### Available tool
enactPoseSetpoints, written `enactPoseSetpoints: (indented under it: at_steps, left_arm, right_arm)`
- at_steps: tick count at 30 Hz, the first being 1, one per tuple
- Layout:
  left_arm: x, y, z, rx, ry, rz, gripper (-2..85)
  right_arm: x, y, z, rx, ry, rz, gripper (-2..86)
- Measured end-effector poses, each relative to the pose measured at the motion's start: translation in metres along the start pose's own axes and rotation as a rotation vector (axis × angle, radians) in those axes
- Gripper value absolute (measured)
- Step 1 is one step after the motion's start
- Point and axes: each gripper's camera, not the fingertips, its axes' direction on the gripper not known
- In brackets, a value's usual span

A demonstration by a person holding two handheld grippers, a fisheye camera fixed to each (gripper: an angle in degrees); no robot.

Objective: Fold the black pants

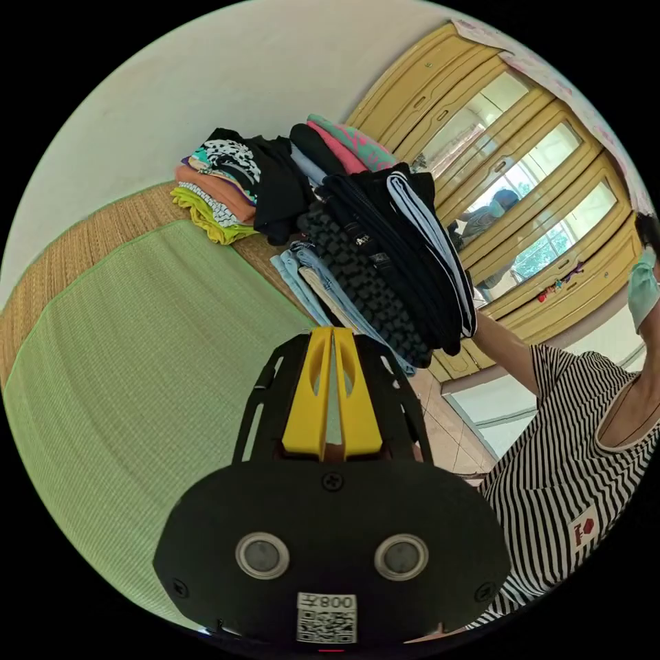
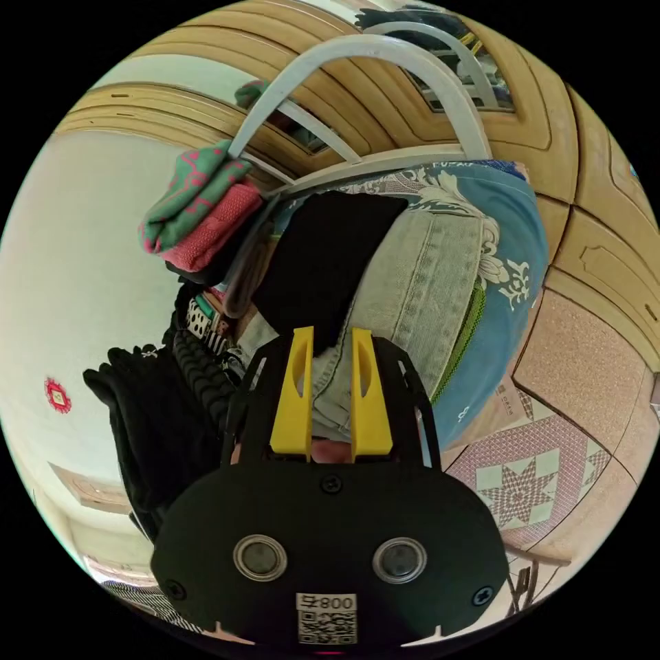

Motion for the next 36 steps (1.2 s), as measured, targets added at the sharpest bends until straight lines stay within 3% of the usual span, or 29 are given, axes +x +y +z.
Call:
enactPoseSetpoints:
  at_steps: [7, 14, 26, 33, 36]
  left_arm:
    - [-0.022, 0.015, 0.000, -0.023, 0.030, -0.081, 0.2]
    - [-0.030, 0.022, -0.001, -0.066, 0.037, -0.069, 0.2]
    - [-0.041, 0.036, -0.011, -0.100, 0.093, -0.086, 0.2]
    - [-0.047, 0.047, -0.029, -0.081, 0.101, -0.112, 0.2]
    - [-0.046, 0.053, -0.036, -0.088, 0.103, -0.116, 0.2]
  right_arm:
    - [0.008, -0.006, -0.002, 0.025, 0.017, -0.001, 9.1]
    - [0.031, 0.006, -0.030, 0.166, -0.095, -0.017, 7.5]
    - [0.050, -0.019, -0.008, 0.075, 0.095, -0.028, 9.3]
    - [0.079, -0.014, -0.027, 0.161, -0.030, -0.016, 8.1]
    - [0.093, -0.020, -0.021, 0.096, 0.024, 0.006, 8.4]
